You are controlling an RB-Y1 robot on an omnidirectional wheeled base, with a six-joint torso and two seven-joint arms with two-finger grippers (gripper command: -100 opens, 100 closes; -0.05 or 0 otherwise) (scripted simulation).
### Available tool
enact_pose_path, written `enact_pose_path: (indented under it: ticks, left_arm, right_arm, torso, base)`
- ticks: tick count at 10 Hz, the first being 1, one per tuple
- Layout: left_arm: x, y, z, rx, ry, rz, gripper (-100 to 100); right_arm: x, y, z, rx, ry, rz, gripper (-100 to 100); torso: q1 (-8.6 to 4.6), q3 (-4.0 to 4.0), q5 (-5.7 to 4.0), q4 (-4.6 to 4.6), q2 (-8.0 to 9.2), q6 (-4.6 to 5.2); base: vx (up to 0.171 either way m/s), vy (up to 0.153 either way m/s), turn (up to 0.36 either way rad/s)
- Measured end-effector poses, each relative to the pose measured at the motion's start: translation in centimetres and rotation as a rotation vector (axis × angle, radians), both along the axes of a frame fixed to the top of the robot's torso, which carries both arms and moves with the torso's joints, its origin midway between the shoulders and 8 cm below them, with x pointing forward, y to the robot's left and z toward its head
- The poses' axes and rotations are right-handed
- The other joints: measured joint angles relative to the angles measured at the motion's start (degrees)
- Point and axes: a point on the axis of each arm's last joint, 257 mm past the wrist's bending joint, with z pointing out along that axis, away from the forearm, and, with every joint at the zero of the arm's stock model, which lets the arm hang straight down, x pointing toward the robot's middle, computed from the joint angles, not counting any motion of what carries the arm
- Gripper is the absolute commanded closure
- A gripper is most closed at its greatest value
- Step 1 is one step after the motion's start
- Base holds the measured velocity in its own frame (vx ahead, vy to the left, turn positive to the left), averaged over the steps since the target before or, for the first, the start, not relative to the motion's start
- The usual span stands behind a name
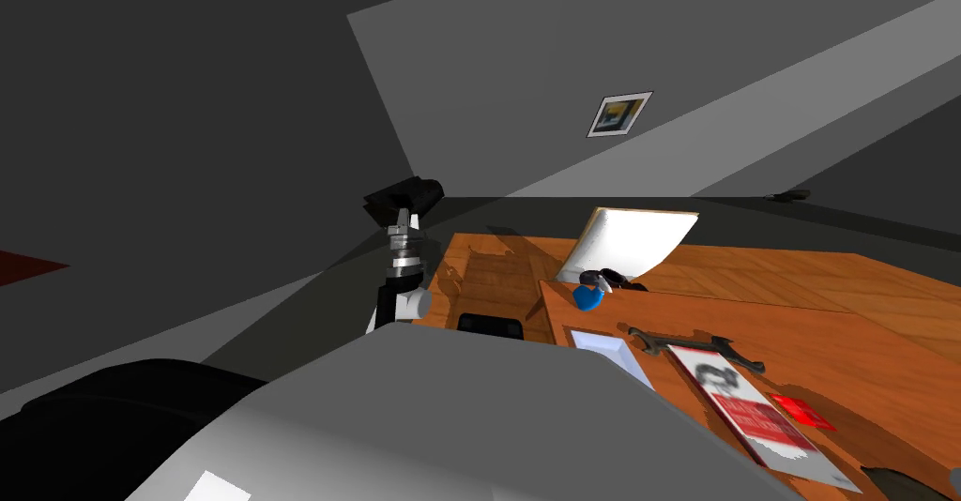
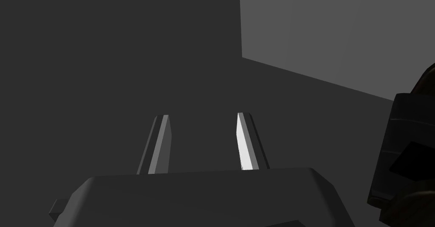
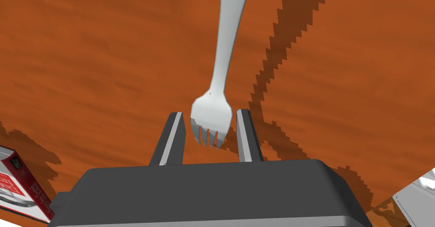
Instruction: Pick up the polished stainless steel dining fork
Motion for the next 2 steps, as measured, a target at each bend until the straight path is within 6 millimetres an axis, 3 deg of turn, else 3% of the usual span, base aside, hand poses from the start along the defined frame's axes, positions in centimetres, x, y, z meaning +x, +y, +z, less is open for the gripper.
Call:
enact_pose_path:
  ticks: [1,2]
  left_arm:
    - [0.0,0.0,0.0,0.0,0.0,0.0,0]
    - [0.0,0.0,0.0,0.0,0.0,0.0,0]
  right_arm:
    - [-0.1,-0.07,0.55,0.001,0.0,0.007,100]
    - [-0.09,-0.07,0.6,0.001,0.0,0.007,0]
  torso:
    - [0.01,-0.02,0.02,-0.01,-0.04,-0.03]
    - [-0.08,0.0,-0.01,0.01,0.01,-0.05]
  base:
    - [0.017,0.016,-0.01]
    - [0.0,0.0,0.0]
